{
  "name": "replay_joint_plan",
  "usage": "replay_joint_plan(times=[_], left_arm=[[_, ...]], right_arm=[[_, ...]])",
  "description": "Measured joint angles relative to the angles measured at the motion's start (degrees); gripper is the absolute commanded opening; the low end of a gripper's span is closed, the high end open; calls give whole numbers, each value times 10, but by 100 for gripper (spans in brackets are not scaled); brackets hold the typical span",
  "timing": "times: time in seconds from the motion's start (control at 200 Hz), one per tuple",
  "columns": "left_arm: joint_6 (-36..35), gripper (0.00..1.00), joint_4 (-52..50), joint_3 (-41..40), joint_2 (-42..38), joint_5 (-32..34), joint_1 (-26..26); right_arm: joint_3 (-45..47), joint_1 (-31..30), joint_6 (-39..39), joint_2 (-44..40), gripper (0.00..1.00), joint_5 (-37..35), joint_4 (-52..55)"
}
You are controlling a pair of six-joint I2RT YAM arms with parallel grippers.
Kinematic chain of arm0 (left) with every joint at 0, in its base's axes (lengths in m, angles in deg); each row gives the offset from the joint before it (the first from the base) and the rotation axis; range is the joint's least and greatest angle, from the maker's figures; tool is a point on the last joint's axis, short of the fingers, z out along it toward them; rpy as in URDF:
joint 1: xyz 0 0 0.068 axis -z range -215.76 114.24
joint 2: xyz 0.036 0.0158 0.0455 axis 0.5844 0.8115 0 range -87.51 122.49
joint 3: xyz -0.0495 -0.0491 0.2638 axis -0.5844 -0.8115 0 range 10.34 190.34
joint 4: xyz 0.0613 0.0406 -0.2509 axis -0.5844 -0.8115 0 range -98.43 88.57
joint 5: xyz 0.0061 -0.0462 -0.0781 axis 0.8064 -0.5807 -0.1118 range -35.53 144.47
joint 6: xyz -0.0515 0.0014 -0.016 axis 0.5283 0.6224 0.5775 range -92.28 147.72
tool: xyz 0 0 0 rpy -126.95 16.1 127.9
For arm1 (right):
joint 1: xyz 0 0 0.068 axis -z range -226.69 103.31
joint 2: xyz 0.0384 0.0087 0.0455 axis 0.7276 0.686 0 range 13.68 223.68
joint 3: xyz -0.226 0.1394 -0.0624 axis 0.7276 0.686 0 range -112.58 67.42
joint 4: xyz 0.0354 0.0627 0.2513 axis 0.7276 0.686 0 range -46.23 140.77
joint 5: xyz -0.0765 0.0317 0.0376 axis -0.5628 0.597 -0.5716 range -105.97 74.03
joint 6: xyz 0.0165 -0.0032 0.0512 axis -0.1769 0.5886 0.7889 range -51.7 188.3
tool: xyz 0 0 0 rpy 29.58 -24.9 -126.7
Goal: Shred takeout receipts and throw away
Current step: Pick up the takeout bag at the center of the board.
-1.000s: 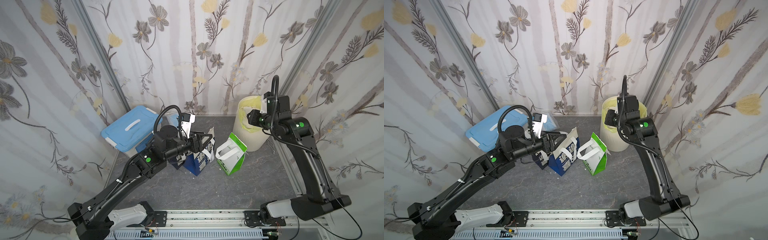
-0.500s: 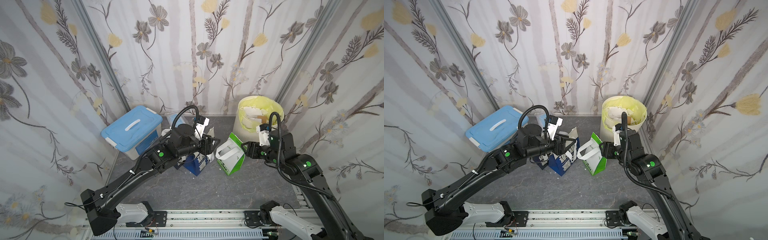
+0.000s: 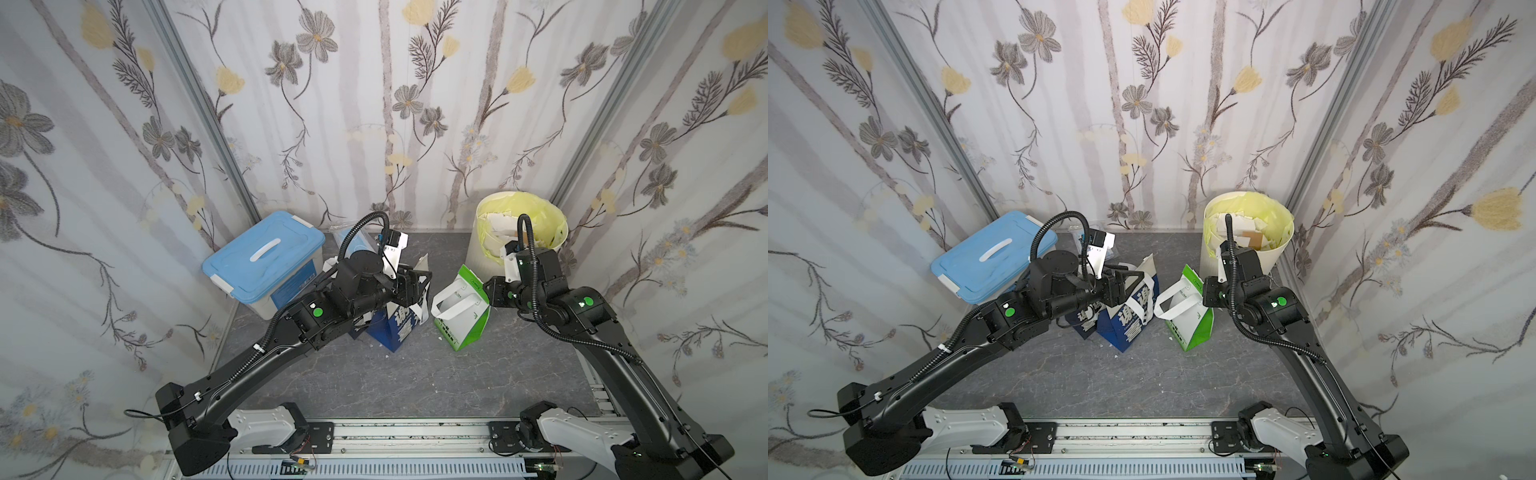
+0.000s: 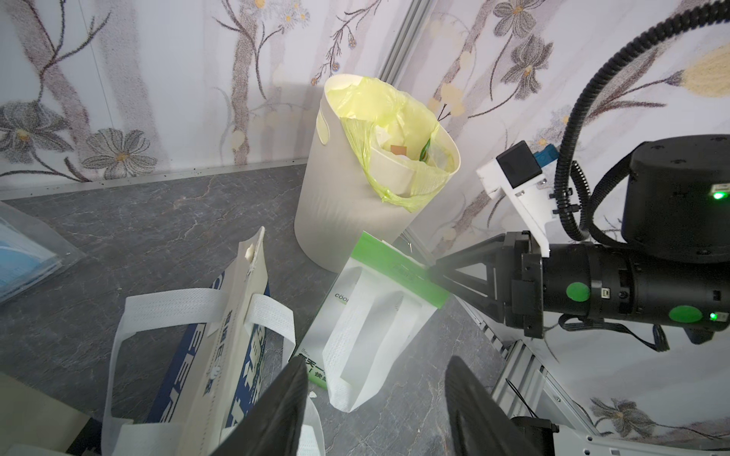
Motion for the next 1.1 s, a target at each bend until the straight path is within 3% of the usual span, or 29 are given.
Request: replay_joint_plan(times=[0.195,0.45,0.639,0.919,1.099], left_arm=[[0,58,1,-1,0,0,0],[0,58,5,-13,-8,4,0],[-5,56,14,-21,-10,3,0],[-70,57,117,-94,-7,-37,44],[-156,56,214,-149,19,-59,84]], right_arm=[[0,-1,3,7,28,-3,2],[0,-6,11,18,8,2,5],[-19,-31,41,9,8,-5,21],[-39,-141,262,-33,5,-137,92],[-46,-204,400,-13,8,-197,127]])
